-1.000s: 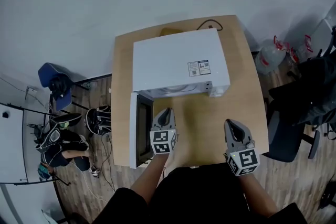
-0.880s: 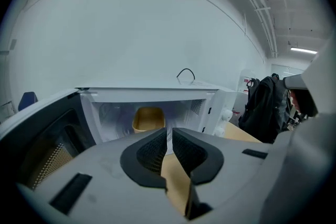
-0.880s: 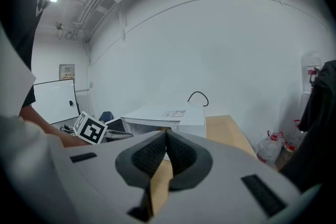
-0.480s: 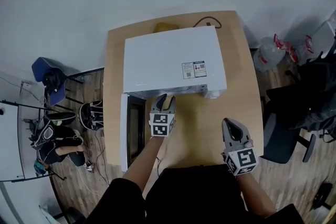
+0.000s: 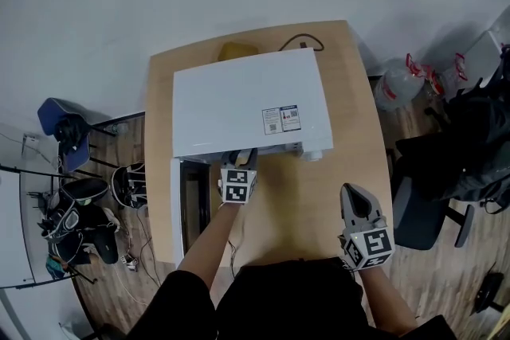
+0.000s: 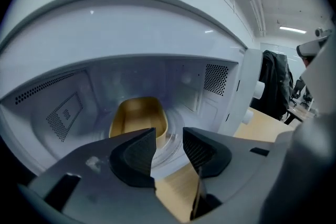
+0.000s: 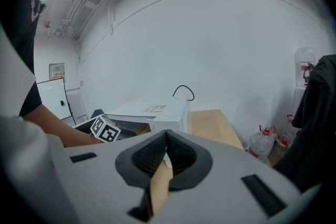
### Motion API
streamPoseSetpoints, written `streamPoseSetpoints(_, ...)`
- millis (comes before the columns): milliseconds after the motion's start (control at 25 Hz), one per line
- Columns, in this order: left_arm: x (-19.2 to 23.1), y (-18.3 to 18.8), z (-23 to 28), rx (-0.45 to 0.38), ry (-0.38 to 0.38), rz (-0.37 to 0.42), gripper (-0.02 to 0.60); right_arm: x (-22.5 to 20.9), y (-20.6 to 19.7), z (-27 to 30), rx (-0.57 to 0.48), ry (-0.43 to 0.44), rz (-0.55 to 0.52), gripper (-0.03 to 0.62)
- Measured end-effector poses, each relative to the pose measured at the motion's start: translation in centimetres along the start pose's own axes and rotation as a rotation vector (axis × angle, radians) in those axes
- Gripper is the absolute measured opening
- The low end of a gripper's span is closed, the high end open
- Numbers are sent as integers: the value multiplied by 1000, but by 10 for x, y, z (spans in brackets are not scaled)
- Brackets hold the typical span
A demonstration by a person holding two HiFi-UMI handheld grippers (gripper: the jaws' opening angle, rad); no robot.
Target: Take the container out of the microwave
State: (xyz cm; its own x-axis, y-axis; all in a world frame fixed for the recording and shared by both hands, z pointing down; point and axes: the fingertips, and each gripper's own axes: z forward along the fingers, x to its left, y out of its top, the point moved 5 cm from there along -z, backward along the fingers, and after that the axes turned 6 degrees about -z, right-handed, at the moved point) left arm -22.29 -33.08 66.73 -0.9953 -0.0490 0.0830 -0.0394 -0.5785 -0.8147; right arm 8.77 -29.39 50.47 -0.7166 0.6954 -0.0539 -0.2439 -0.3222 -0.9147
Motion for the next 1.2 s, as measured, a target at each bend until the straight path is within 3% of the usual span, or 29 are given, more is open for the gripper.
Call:
streamPoseSetpoints(560, 11, 0, 31, 58, -30, 73, 140, 27, -7, 11, 29, 71, 11, 60)
streamPoseSetpoints(880, 15, 1, 42, 85, -42, 105, 137, 10, -13, 7, 30, 32, 40, 60)
streamPoseSetpoints(1200, 13, -4, 36, 148, -43, 129, 54, -1, -13, 1, 19, -4, 92, 60)
